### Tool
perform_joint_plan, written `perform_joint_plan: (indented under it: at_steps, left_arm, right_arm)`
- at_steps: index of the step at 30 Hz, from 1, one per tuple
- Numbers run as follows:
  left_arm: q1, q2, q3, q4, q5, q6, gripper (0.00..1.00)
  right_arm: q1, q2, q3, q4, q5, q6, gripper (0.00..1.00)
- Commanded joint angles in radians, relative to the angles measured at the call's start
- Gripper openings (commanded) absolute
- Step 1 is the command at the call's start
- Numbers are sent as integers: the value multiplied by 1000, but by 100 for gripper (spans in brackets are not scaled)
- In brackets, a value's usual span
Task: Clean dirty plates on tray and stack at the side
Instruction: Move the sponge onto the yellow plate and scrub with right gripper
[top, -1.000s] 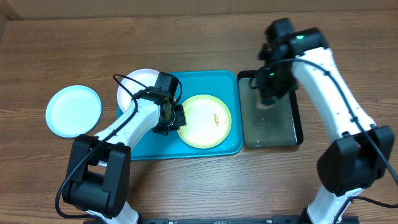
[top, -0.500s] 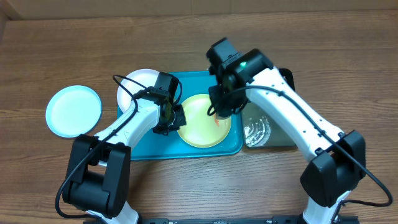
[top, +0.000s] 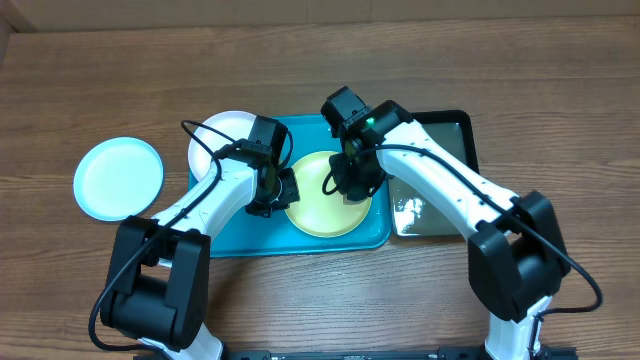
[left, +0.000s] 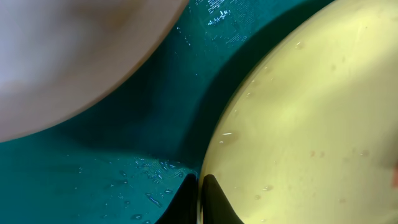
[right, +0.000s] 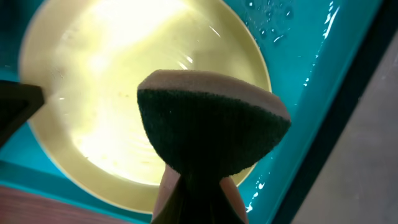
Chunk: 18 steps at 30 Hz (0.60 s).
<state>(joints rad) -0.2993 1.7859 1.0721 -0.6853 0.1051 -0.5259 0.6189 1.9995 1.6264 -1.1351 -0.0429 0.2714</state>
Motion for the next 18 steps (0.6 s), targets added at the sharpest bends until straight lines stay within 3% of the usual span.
perform_joint_plan:
  at_steps: [1, 10, 18]
  left_arm:
    - [-2, -24, -9, -2, -7, -24, 4]
    - [-2, -24, -9, -5, -8, -24, 4]
    - [-2, -24, -9, -17, -8, -24, 4]
  right_arm:
    - [4, 32, -4, 13, 27, 14, 4]
    - [3, 98, -11, 41, 47, 14, 4]
    - [3, 100, -132, 191, 50, 18, 4]
